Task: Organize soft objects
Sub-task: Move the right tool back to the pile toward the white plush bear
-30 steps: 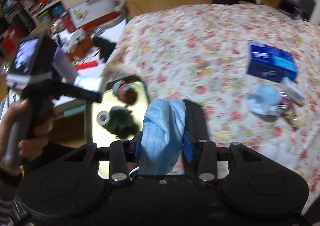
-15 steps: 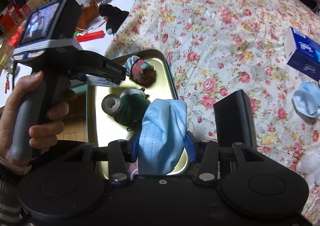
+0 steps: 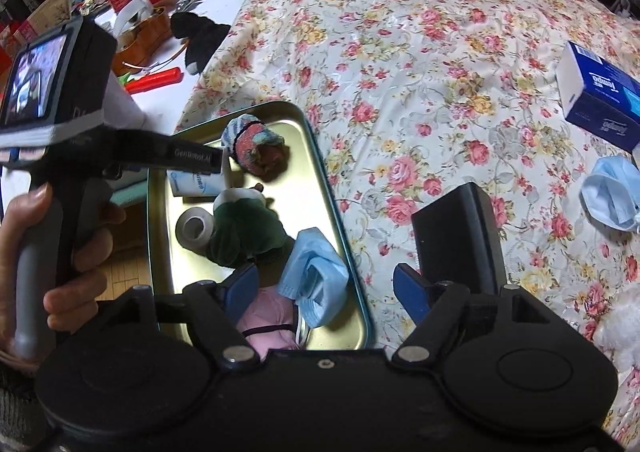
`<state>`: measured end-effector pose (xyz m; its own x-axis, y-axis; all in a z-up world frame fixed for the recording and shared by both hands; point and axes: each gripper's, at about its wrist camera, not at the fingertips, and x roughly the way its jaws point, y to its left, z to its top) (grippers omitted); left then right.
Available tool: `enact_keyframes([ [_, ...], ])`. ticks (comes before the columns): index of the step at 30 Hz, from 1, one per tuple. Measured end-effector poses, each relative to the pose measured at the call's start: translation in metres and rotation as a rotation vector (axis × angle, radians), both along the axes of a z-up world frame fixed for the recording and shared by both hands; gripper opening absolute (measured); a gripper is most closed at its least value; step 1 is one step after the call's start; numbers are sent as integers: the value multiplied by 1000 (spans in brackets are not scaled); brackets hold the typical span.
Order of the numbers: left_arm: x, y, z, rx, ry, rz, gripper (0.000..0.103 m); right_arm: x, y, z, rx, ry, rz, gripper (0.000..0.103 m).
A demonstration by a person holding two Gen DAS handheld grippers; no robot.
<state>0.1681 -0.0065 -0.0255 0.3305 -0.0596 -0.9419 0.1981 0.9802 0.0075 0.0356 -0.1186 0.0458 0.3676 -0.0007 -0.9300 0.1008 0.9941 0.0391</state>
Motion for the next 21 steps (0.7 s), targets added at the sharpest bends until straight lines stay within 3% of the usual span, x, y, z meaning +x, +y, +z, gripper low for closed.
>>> enact_keyframes([
  [21, -2, 2, -15, 27, 50, -2, 78, -23, 14, -2, 5, 56, -46, 83],
])
